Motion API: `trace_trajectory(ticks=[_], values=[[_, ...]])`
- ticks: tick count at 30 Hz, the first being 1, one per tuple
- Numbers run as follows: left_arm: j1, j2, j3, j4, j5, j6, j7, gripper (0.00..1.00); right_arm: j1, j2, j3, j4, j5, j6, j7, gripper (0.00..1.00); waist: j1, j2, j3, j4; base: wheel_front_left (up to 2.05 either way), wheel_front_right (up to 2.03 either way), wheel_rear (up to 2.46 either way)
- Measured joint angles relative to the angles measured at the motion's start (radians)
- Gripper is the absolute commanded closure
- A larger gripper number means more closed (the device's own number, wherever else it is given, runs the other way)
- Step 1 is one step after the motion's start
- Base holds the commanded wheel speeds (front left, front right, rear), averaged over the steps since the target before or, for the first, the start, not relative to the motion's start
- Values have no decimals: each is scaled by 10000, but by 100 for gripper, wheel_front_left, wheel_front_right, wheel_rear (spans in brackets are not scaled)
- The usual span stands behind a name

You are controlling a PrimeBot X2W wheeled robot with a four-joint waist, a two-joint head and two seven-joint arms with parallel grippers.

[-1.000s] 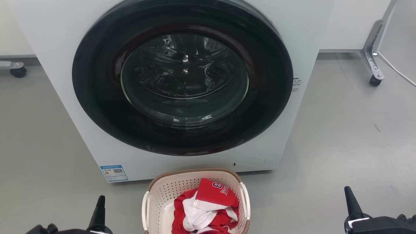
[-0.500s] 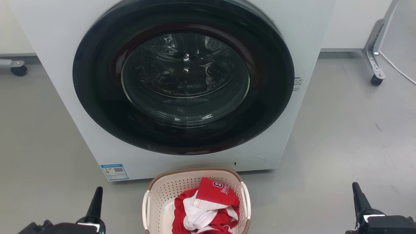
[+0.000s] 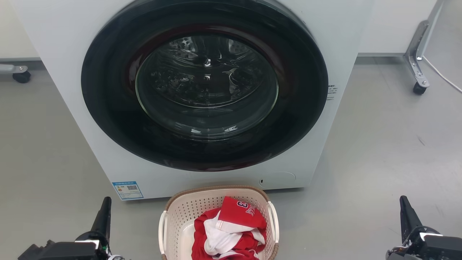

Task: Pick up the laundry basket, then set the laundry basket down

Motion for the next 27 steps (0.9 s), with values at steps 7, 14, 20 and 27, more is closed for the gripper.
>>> trace_trajectory(ticks=[7, 14, 20, 27], values=[[-1, -15, 2, 13, -40, 0, 0, 100, -69, 4, -2, 2, 0, 40, 0, 100, 0, 0, 0, 0, 0, 0, 0], [-1, -19, 2, 15, -40, 0, 0, 100, -69, 6, -2, 2, 8, 40, 0, 100, 0, 0, 0, 0, 0, 0, 0], [-1, -21, 2, 15, -40, 0, 0, 100, -69, 6, -2, 2, 10, 40, 0, 100, 0, 0, 0, 0, 0, 0, 0], [-1, -21, 2, 15, -40, 0, 0, 100, -69, 6, -2, 2, 10, 40, 0, 100, 0, 0, 0, 0, 0, 0, 0]])
